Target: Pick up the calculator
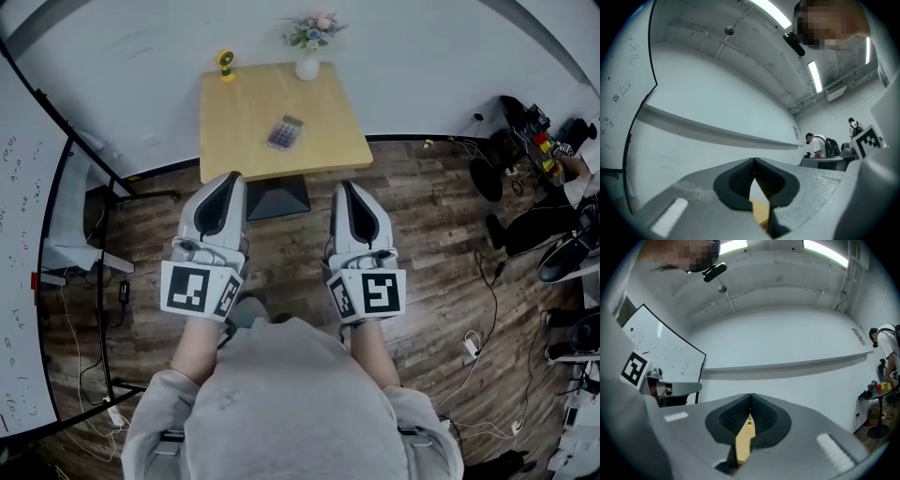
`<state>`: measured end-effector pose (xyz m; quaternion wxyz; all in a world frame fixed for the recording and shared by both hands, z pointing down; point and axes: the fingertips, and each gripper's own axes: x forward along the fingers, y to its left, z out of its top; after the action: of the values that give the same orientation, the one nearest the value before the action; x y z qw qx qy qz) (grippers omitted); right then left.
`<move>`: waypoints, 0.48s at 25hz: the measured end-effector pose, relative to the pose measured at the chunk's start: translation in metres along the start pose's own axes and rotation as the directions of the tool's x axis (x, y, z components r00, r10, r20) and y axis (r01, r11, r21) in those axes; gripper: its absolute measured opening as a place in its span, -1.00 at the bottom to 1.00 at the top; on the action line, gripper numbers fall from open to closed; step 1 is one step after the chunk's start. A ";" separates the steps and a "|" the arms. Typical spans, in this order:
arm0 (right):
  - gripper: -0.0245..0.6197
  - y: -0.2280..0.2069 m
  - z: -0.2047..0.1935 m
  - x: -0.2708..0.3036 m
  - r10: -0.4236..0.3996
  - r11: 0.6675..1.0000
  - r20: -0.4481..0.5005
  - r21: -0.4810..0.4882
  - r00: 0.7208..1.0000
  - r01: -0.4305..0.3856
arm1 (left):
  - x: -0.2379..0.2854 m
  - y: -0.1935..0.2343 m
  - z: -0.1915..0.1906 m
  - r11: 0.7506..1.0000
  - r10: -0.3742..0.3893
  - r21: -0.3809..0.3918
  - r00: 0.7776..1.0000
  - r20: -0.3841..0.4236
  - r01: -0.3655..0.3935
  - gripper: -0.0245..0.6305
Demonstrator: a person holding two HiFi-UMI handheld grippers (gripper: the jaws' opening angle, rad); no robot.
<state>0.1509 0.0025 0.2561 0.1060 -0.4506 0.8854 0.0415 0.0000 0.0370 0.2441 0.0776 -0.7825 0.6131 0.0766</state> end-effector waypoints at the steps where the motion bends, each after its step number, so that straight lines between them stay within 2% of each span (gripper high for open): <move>1: -0.92 -0.001 -0.002 0.003 0.002 1.000 -0.004 0.000 1.000 -0.002 | 0.002 0.003 -0.002 1.000 0.005 0.000 1.000 -0.002 -0.005 -0.91; 12: -0.92 -0.017 -0.022 0.053 -0.033 0.999 -0.031 -0.007 0.999 0.032 | 0.046 0.039 -0.024 0.999 -0.001 -0.033 1.000 -0.013 0.001 -0.91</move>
<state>0.1308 -0.0531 0.2662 0.0913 -0.4659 0.8794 0.0358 -0.0260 -0.0212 0.2564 0.0607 -0.7844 0.6119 0.0814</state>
